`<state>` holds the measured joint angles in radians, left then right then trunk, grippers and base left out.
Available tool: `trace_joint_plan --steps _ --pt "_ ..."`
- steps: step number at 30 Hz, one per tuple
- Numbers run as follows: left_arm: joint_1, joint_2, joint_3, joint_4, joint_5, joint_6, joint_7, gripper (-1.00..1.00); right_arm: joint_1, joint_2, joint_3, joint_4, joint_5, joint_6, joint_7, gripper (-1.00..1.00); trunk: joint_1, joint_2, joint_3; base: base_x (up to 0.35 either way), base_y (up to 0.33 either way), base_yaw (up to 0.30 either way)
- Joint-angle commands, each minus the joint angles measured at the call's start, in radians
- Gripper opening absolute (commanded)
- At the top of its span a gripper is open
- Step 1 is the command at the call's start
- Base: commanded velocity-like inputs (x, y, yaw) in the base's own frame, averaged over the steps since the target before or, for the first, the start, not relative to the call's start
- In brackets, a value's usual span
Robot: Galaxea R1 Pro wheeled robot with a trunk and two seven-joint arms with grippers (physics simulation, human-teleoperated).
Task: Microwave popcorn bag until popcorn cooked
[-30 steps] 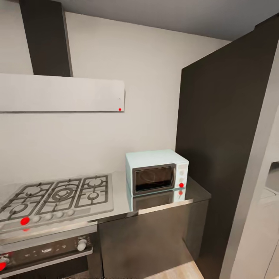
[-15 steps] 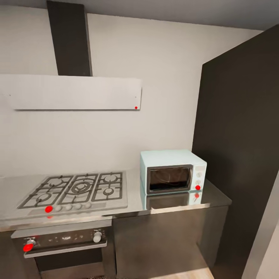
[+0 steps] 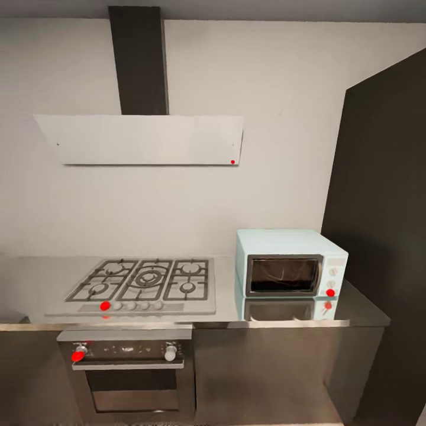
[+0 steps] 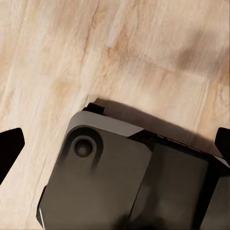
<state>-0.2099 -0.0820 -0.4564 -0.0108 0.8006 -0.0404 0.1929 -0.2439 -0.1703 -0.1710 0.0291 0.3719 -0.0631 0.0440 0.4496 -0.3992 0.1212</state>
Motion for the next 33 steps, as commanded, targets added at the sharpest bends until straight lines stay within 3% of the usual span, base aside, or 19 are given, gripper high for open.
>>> trace_joint_plan --steps 1,8,33 --pt "0.000 -0.001 -0.008 0.001 0.008 -0.002 0.004 1.00 -0.001 0.000 -0.008 0.003 0.007 -0.006 0.002 1.00 0.000 -0.001 -0.001 0.000 0.000 0.267" --pt "0.000 -0.001 -0.009 0.002 0.007 -0.001 0.003 1.00 -0.001 0.001 -0.009 0.003 0.005 -0.009 0.000 1.00 0.000 -0.001 -0.005 0.000 -0.066 0.164" --pt "0.000 -0.001 -0.010 0.003 0.000 -0.002 0.003 1.00 -0.001 -0.007 -0.018 0.003 -0.008 -0.009 -0.014 1.00 0.000 -0.001 -0.005 0.039 -0.274 0.002"
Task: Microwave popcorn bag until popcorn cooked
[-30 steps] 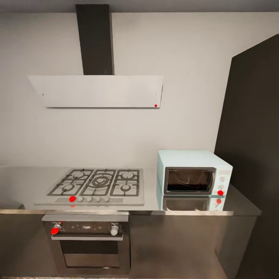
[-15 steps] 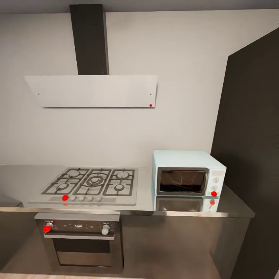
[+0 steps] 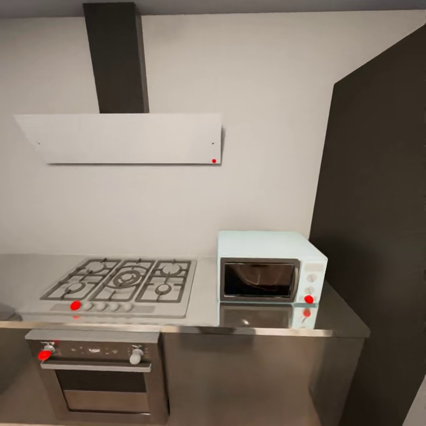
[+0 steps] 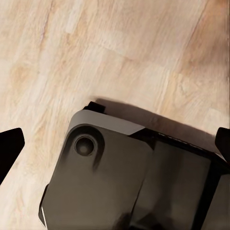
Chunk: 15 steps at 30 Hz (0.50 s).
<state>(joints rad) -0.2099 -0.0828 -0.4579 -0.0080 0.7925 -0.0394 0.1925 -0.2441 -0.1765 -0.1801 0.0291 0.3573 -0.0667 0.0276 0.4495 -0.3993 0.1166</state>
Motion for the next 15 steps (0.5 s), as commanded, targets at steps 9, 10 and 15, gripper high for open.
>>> trace_joint_plan --steps 9,10,15 --pt "0.000 -0.001 -0.008 0.000 0.008 -0.004 0.004 1.00 -0.001 -0.001 -0.010 0.003 0.008 0.002 0.002 1.00 0.001 -0.001 0.000 0.091 -0.278 0.000" --pt "0.000 -0.001 -0.008 0.000 0.008 -0.004 0.004 1.00 -0.001 -0.001 -0.010 0.003 0.008 0.002 0.002 1.00 0.001 -0.001 0.000 0.070 -0.278 0.000" --pt "0.000 0.000 -0.008 -0.001 0.008 -0.004 0.004 1.00 -0.001 -0.003 -0.010 0.003 0.008 0.002 0.002 1.00 0.001 -0.001 0.000 0.018 -0.279 0.000"
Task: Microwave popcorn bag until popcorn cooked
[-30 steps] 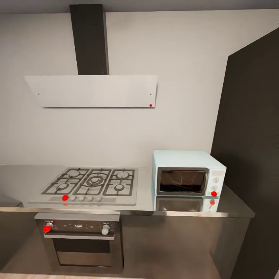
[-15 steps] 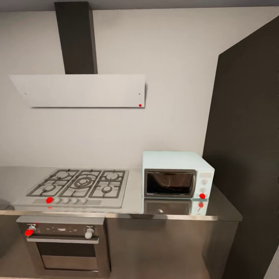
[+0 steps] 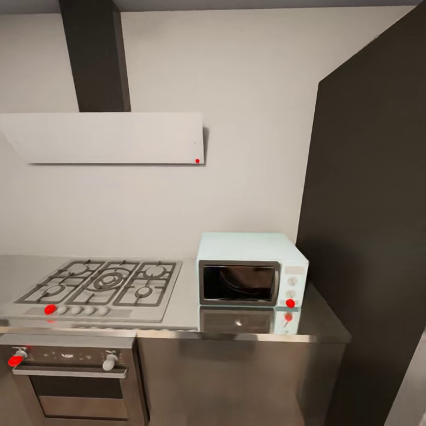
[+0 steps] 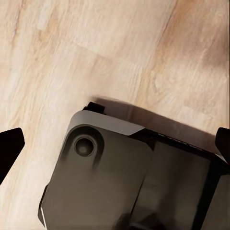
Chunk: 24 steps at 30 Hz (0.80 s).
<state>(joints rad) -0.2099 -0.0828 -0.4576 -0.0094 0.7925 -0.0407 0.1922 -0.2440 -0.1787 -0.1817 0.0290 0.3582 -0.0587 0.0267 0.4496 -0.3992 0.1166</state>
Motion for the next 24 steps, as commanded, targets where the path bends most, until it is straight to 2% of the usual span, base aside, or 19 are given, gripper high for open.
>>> trace_joint_plan --steps 1,8,24 --pt "0.000 0.000 -0.008 0.000 0.008 -0.003 0.004 1.00 -0.001 0.000 -0.008 0.003 0.007 -0.006 0.002 1.00 0.000 -0.001 0.000 0.003 -0.280 0.000" --pt "0.000 0.000 -0.008 -0.001 0.014 -0.002 0.004 1.00 -0.001 0.003 -0.006 0.003 0.008 -0.016 0.004 1.00 0.000 -0.001 0.000 0.000 -0.236 0.000" --pt "0.000 0.002 -0.007 -0.001 0.016 -0.002 0.004 1.00 -0.001 0.010 -0.003 0.003 0.010 -0.012 0.004 1.00 0.000 -0.001 0.000 0.000 -0.010 0.000"
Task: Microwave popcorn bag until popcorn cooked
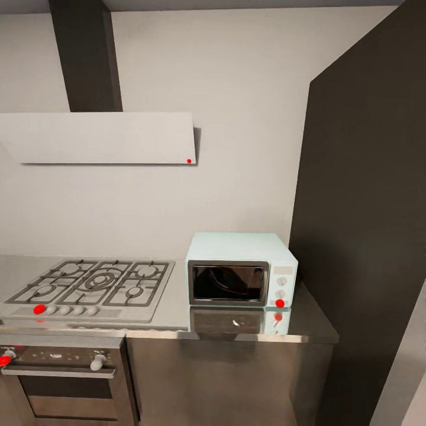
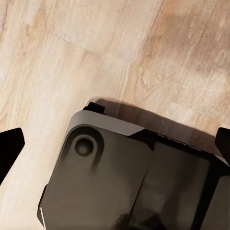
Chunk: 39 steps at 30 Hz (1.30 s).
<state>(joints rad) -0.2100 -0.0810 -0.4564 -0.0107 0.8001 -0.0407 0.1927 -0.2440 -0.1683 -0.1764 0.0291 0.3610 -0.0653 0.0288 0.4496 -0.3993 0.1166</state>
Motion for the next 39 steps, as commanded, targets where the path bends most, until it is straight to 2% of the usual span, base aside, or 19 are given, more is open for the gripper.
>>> trace_joint_plan --steps 1,9,11,13,14,16,20,21,22,23,25,26,28,31,32,33,35,39 --pt "0.000 0.000 -0.008 0.000 0.008 -0.002 0.004 1.00 -0.001 0.000 -0.008 0.003 0.006 -0.005 0.002 1.00 0.000 -0.001 0.000 0.000 0.000 0.000" --pt "0.000 -0.002 -0.009 0.003 0.008 -0.003 0.004 1.00 -0.001 0.009 -0.008 0.003 0.012 -0.003 0.011 1.00 0.000 -0.001 0.000 0.000 0.000 0.000" --pt "0.000 -0.003 -0.010 0.003 0.006 -0.003 0.004 1.00 -0.001 0.043 -0.009 0.002 0.014 -0.010 0.014 1.00 0.000 -0.001 0.000 0.000 0.000 0.000" --pt "0.000 -0.003 -0.010 0.003 0.003 -0.004 0.004 1.00 -0.001 0.095 -0.010 -0.004 0.017 -0.012 0.013 1.00 0.000 -0.001 0.000 -0.025 0.000 0.000" --pt "0.000 -0.003 -0.010 0.003 0.003 -0.004 0.004 1.00 -0.001 0.109 -0.010 -0.013 0.017 -0.013 0.011 1.00 0.000 -0.001 0.000 -0.149 0.000 0.000" --pt "0.000 -0.004 -0.010 0.003 0.006 -0.003 0.004 1.00 -0.001 0.125 -0.012 -0.045 0.017 -0.013 0.011 1.00 0.000 -0.001 0.000 -0.242 0.000 0.000" --pt "0.000 -0.015 -0.009 0.006 0.007 -0.003 0.004 1.00 -0.001 0.135 -0.015 -0.144 0.012 -0.014 0.012 1.00 0.000 -0.001 0.000 -0.318 0.000 0.000" --pt "0.000 -0.016 -0.010 0.006 0.007 -0.003 0.004 1.00 -0.001 0.136 -0.015 -0.184 0.010 -0.013 0.013 1.00 0.000 -0.001 0.000 -0.249 0.000 0.000" --pt "0.000 -0.016 -0.010 0.006 0.007 -0.003 0.004 1.00 -0.001 0.138 -0.016 -0.268 0.007 -0.006 0.014 1.00 0.000 -0.001 0.000 -0.127 0.000 0.000" --pt "0.000 -0.017 -0.010 0.006 0.005 -0.003 0.004 1.00 -0.001 0.149 -0.016 -0.408 0.003 0.013 0.016 1.00 0.000 -0.001 0.000 -0.052 0.000 0.000" --pt "0.000 -0.017 -0.010 0.006 0.003 -0.003 0.004 1.00 -0.001 0.176 -0.016 -0.550 -0.001 0.076 0.017 1.00 0.000 -0.001 0.000 -0.027 0.000 0.000" --pt "0.000 -0.018 -0.010 0.005 0.000 -0.003 0.004 1.00 -0.001 0.279 -0.009 -0.952 -0.005 0.355 0.022 1.00 0.000 -0.001 0.000 -0.003 0.000 0.000" --pt "0.000 -0.019 -0.010 0.005 -0.001 -0.004 0.004 1.00 0.000 0.323 -0.006 -1.152 -0.005 0.511 0.036 1.00 0.000 -0.001 0.000 -0.001 0.000 0.000" --pt "0.000 -0.020 -0.010 0.005 -0.002 -0.003 0.004 1.00 -0.013 0.342 0.004 -1.291 -0.005 0.660 0.063 1.00 0.000 -0.001 0.000 0.000 0.000 0.000" --pt "0.000 -0.020 -0.010 0.005 -0.002 -0.003 0.004 1.00 -0.042 0.343 0.007 -1.326 -0.005 0.701 0.069 1.00 0.000 -0.001 0.000 0.000 0.000 0.000" --pt "0.000 -0.020 -0.010 0.005 -0.002 -0.003 0.004 1.00 -0.056 0.343 0.007 -1.337 -0.006 0.712 0.070 1.00 0.000 -0.001 0.000 0.000 0.000 0.000" --pt "0.000 -0.021 -0.010 0.005 -0.002 -0.003 0.004 1.00 -0.123 0.343 0.009 -1.371 -0.006 0.756 0.073 1.00 0.000 -0.001 0.000 0.000 0.000 0.000" --pt "0.000 -0.023 -0.010 0.006 -0.003 -0.003 0.004 1.00 -0.210 0.343 0.008 -1.404 -0.006 0.780 0.069 1.00 0.000 -0.001 0.000 0.000 0.000 0.000"
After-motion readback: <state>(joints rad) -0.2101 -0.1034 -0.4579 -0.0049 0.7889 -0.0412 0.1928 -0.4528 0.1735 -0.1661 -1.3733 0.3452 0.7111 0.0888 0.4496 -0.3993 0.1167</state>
